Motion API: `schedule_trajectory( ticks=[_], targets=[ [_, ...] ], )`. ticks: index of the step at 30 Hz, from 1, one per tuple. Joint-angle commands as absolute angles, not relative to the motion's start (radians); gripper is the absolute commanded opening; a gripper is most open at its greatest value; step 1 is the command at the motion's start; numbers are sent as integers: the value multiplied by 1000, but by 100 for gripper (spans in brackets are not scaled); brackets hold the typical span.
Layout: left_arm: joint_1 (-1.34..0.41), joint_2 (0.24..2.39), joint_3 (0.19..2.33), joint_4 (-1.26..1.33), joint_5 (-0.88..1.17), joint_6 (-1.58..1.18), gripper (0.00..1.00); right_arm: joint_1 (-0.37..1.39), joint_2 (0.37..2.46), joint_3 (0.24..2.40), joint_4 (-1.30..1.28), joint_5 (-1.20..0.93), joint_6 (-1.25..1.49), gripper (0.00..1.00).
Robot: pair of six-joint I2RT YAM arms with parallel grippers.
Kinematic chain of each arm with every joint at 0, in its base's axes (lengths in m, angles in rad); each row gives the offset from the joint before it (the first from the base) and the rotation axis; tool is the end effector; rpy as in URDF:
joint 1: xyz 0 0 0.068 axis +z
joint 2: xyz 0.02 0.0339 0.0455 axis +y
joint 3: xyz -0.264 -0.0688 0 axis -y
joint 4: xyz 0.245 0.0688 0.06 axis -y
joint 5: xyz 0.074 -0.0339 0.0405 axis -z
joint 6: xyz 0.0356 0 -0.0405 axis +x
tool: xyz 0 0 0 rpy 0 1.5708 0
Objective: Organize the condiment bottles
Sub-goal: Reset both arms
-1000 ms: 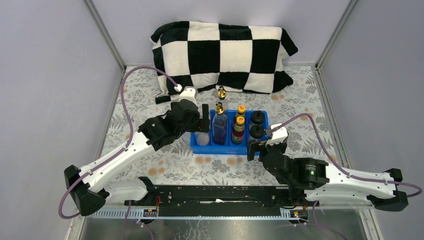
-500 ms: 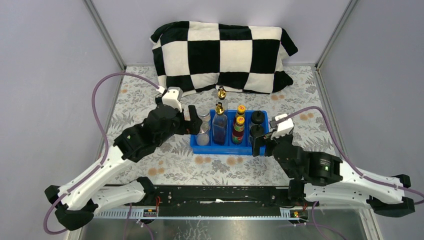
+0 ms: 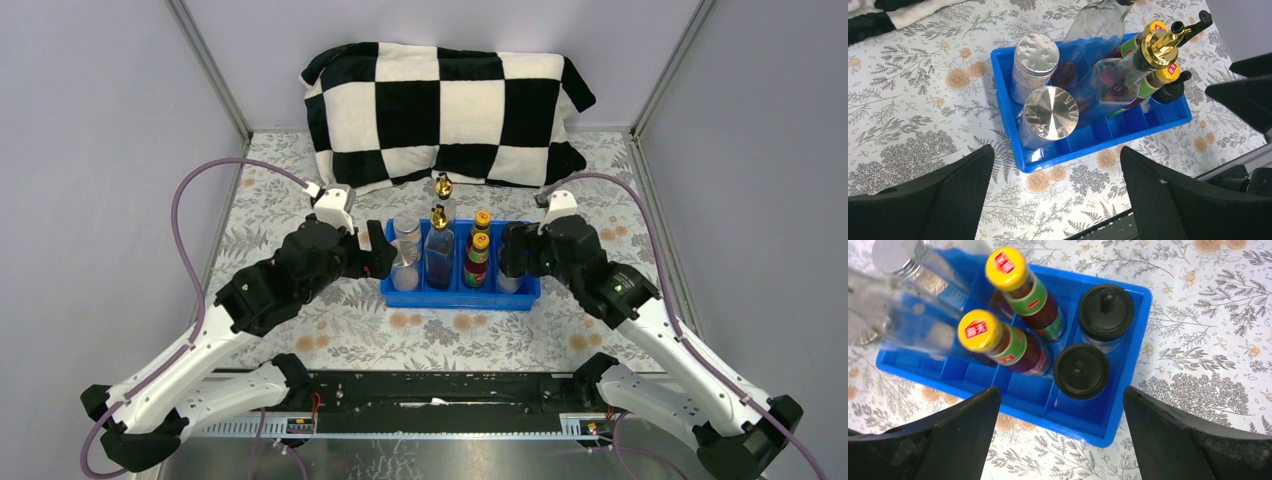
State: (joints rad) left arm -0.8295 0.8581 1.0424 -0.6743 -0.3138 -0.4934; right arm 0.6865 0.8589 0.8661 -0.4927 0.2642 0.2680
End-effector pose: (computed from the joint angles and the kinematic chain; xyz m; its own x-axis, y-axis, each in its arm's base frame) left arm 0.1245 -0.1197 0.3664 -0.5251 -0.0936 -0.8459 0.3054 0.9070 -0.2899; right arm 0.1513 0.1119 0.3246 -0.4628 -0.0487 -0.8851 -0.3222 0.9395 0.1167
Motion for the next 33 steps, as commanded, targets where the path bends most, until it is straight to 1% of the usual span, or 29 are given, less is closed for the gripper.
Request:
schedule_trajectory(
  ticks=[1,5,11,16,22,29,31,33],
  targets=[
    [-825,834,1020,-668,-342,-463,99,550,851,872,-441,43,269,100],
    [-825,799,986,-623,-337,-450,99,476,830,870,-448,2,276,100],
    [-814,730,923,-559,-329,-434,99,463,782,855,-463,-38,294,100],
    [-758,702,856,-468,-206,-422,99,463,733,838,-471,-42,309,100],
    [-595,697,826,-397,18,-419,99,463,704,820,-465,-46,318,100],
    [-284,670,763,-330,372,-451,99,462,658,829,-457,-36,324,100],
    [-222,662,754,-322,434,-460,99,463,658,830,-456,-28,326,100],
    [-193,658,769,-349,429,-444,99,462,660,834,-453,-25,335,100]
  ],
)
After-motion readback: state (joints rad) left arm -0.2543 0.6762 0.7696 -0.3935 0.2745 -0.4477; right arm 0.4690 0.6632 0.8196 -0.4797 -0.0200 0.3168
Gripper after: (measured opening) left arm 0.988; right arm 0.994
